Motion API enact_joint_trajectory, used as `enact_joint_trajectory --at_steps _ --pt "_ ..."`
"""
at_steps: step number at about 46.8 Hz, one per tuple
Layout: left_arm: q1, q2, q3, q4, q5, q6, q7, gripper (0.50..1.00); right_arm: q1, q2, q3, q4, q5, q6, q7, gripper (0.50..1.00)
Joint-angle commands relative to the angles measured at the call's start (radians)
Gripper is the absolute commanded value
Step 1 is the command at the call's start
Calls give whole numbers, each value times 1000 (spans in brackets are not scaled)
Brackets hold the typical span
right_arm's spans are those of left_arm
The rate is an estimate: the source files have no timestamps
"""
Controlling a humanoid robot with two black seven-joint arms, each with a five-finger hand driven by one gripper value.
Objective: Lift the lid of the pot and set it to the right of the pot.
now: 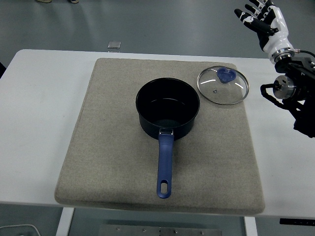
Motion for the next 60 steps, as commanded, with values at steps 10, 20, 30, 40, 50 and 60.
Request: enact_joint_trajectory --at_steps 10,20,30,40,50,60 --pt "-1 0 0 0 0 0 0 1000 -12 0 0 1 -7 -4 12 895" --pt "0 0 0 0 0 0 0 1000 -18 11 -7 2 -15 -11 12 895" --pt "0 0 0 0 0 0 0 1000 -18 13 4 2 5 -12 12 895" --pt "0 0 0 0 0 0 0 1000 -18 13 15 5 87 -9 12 895" --pt "0 0 0 0 0 0 0 1000 -21 14 78 5 88 -11 13 895" --pt "0 0 0 0 0 0 0 1000 -33 14 110 10 90 -1 13 895"
